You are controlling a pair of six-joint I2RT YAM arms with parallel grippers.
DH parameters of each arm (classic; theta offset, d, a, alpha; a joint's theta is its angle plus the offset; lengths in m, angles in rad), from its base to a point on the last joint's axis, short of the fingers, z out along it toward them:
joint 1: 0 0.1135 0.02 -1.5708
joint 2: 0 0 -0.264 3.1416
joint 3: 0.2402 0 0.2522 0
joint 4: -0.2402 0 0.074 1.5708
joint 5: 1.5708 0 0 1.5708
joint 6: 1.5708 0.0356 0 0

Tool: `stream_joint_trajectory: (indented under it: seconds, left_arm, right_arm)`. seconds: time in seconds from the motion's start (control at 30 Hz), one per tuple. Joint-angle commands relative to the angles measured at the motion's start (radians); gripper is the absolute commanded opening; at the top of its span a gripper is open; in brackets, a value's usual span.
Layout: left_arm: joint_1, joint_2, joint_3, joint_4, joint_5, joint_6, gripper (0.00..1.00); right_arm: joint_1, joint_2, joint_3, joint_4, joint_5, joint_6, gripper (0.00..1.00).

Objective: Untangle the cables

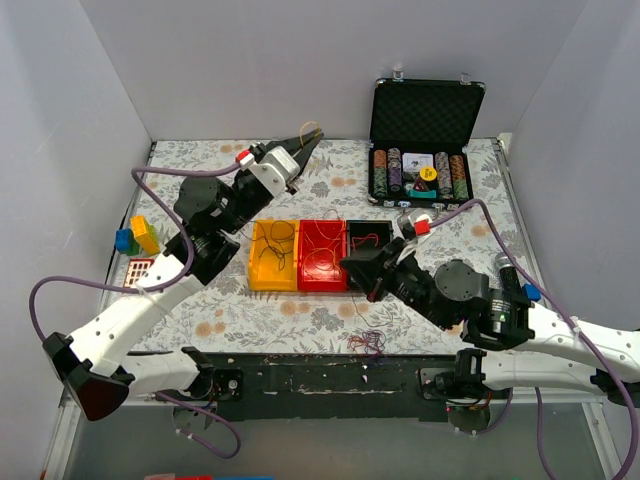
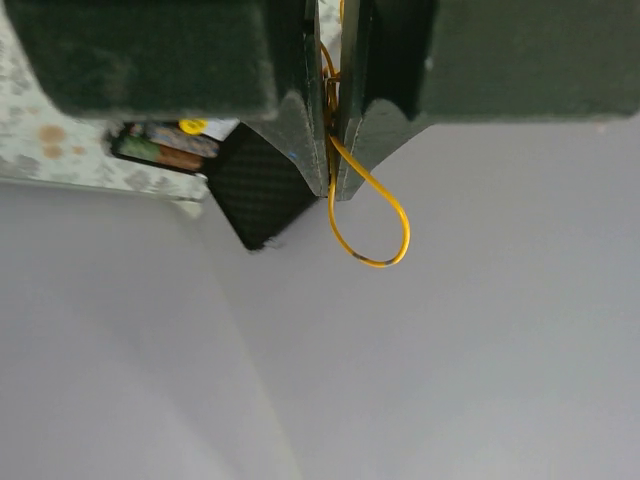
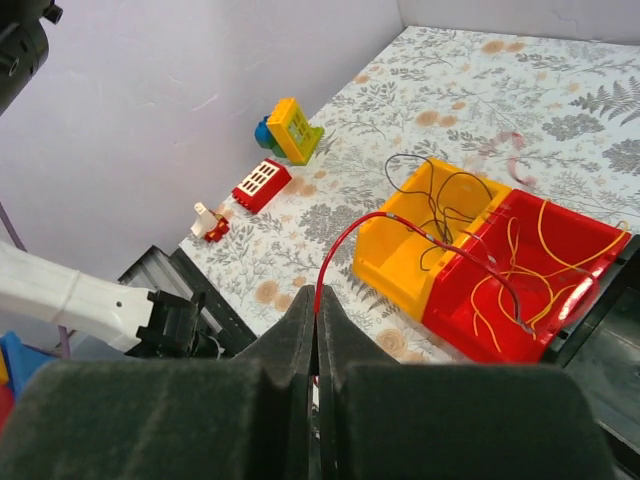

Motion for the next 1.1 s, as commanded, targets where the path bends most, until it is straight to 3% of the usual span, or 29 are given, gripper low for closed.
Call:
stream_joint_trajectory:
  seconds: [0.0, 0.3, 0.57, 0.9, 1.07]
  left_arm:
    - [-0.002, -0.041, -0.07, -0.118, 0.093, -0.178, 0.0]
    - [-0.002, -0.046, -0.186, -0.224, 0.182, -0.421, 0.1]
    - [-0.005, 0.029, -0.359, -0.168, 0.21, -0.458, 0.03]
    - [-0.005, 0.226, -0.413, 0.009, -0.057, -0.488, 0.0]
    - [-0.005, 0.299, -0.38, 0.009, -0.134, -0.56, 0.0]
  right_arm:
    - [0.004, 0.01, 0.052, 0.0, 0.056, -0.099, 0.01]
    - [0.004, -0.02, 0.111, -0.073, 0.18, -0.199, 0.01]
    - [0.004, -0.059, 0.094, -0.105, 0.211, -0.204, 0.01]
    - [0.004, -0.103, 0.031, -0.104, 0.222, -0.178, 0.01]
    - [0.004, -0.108, 0.014, -0.107, 0.231, -0.168, 0.01]
